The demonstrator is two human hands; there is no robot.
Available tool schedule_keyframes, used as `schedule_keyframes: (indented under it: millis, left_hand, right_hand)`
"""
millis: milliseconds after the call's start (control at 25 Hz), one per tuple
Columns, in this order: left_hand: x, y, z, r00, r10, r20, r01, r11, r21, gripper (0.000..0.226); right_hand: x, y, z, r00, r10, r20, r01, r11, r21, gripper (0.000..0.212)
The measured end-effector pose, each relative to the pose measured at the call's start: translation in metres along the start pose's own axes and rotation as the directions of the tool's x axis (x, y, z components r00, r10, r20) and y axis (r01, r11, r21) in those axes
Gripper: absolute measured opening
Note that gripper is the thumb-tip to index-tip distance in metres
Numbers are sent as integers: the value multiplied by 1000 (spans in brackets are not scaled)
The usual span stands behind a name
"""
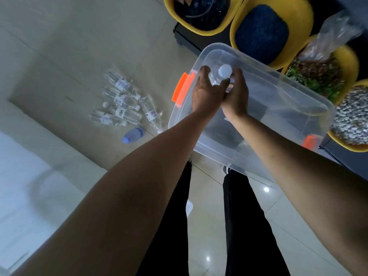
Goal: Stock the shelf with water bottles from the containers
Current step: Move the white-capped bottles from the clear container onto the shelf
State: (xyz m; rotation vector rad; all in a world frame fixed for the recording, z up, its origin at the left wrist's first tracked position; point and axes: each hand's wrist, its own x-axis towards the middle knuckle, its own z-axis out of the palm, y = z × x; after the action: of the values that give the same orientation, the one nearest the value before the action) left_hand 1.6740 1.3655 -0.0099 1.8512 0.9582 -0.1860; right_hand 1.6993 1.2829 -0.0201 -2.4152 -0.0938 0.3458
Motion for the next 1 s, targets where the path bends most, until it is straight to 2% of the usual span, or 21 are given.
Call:
schedule_keyframes:
  millis: [40,80,160,240,320,440,680,800,1000]
  left_hand:
    - [-2,-2,-4,1000,7,5,-7,1000,4,43]
    - [-4,-3,-8,1000,22,-1,-22,1000,-8,40]
    - [-12,4,-19,998,59,-4,-59,997,-44,38]
    - [-24,27,-32,994,111,6,-111,992,-68,36]
    - [-41,56,-52,985,173,6,-171,979,-113,35]
    - [-70,117,-88,965,263,17,-256,952,-167,32]
    - [-146,267,-168,904,424,-53,-425,879,-216,29]
    - [-186,328,-204,876,472,-101,-482,843,-239,34]
    - [-262,438,-239,773,623,-117,-624,714,-318,33]
  right_hand:
    - [-1,2,-3,996,-85,-1,85,995,-52,26]
    - [-3,4,-5,993,-113,22,114,993,-24,33]
    - [-8,6,-15,994,-97,41,95,994,62,45]
    - [-14,-5,-38,998,-58,-5,58,981,186,47]
    - [-24,-25,-71,993,-82,-80,101,957,271,47]
    - [-32,-66,-123,981,-107,-164,156,933,323,49]
    - [-54,-176,-263,930,-172,-324,312,837,450,43]
    - [-68,-211,-326,904,-283,-320,408,796,448,43]
    - [-90,-249,-441,856,-395,-334,512,737,441,40]
